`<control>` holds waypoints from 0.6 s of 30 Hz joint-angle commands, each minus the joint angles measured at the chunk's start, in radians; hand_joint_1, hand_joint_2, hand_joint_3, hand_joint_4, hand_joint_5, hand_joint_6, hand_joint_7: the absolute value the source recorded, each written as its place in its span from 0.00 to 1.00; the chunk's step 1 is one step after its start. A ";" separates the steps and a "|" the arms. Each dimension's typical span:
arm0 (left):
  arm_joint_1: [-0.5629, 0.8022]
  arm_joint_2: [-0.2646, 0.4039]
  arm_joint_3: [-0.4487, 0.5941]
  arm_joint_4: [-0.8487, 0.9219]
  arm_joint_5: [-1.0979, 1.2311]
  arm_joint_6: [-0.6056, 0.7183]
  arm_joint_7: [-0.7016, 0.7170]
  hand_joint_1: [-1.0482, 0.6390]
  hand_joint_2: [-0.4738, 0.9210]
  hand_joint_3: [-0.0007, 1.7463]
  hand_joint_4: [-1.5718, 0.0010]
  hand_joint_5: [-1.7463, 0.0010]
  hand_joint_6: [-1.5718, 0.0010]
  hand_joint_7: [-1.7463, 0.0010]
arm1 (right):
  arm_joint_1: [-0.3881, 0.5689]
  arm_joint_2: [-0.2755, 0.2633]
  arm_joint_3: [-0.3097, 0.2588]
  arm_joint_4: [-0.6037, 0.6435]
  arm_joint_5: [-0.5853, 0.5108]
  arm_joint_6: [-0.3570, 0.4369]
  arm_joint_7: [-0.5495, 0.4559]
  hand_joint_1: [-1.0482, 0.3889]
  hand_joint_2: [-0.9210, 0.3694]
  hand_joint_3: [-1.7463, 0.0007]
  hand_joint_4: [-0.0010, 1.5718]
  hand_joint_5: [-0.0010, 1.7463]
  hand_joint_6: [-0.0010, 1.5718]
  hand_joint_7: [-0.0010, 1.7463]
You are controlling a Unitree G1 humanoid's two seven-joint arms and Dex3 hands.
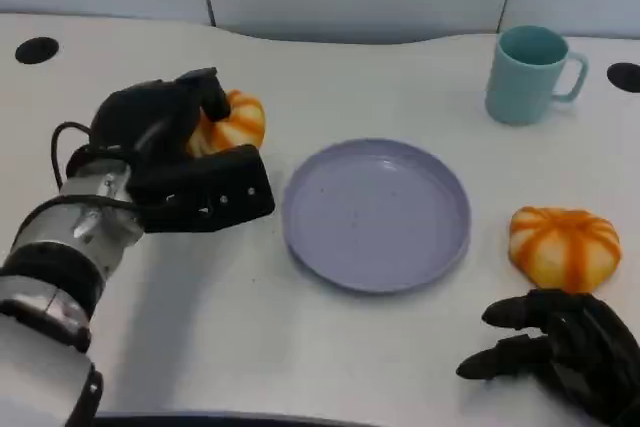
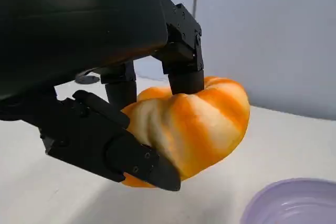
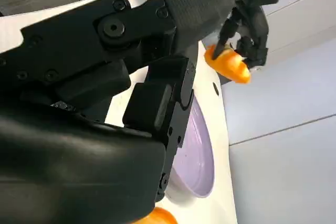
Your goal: Grasp the bread from the table and place it into the plate.
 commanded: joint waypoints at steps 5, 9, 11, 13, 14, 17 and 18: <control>-0.046 -0.028 -0.031 -0.031 0.025 -0.075 0.029 0.60 0.99 0.06 0.49 0.00 0.60 0.00 | 0.019 -0.003 0.005 0.043 -0.012 0.023 -0.004 0.31 0.00 0.92 0.95 0.01 0.87 0.00; -0.071 -0.068 -0.051 -0.029 0.029 -0.103 0.011 0.58 0.99 0.07 0.48 0.00 0.60 0.00 | 0.022 -0.015 0.010 0.035 -0.018 0.022 0.001 0.30 0.00 0.92 0.95 0.01 0.87 0.00; -0.084 -0.089 -0.065 -0.025 0.035 -0.114 -0.005 0.57 1.00 0.08 0.48 0.00 0.59 0.00 | 0.021 -0.017 0.008 0.040 -0.016 0.017 0.008 0.30 0.00 0.92 0.95 0.01 0.87 0.00; -0.096 -0.111 -0.085 -0.020 0.049 -0.119 -0.018 0.55 1.00 0.13 0.47 0.00 0.59 0.00 | 0.013 -0.017 0.002 0.059 -0.010 0.009 0.021 0.30 0.00 0.91 0.95 0.01 0.87 0.00; -0.101 -0.121 -0.096 -0.018 0.059 -0.121 -0.019 0.54 0.98 0.13 0.47 0.00 0.59 0.00 | 0.009 -0.017 0.000 0.068 -0.009 0.008 0.026 0.30 0.00 0.91 0.94 0.01 0.87 0.00; -0.107 -0.141 -0.131 -0.008 0.092 -0.128 -0.003 0.55 0.92 0.14 0.45 0.00 0.58 0.00 | 0.005 -0.015 -0.001 0.076 -0.010 0.001 0.031 0.30 0.00 0.91 0.94 0.01 0.86 0.00; -0.108 -0.151 -0.141 -0.004 0.100 -0.122 -0.005 0.55 0.92 0.14 0.45 0.00 0.58 0.00 | 0.006 -0.014 -0.001 0.073 -0.009 0.002 0.032 0.30 0.00 0.91 0.94 0.01 0.86 0.00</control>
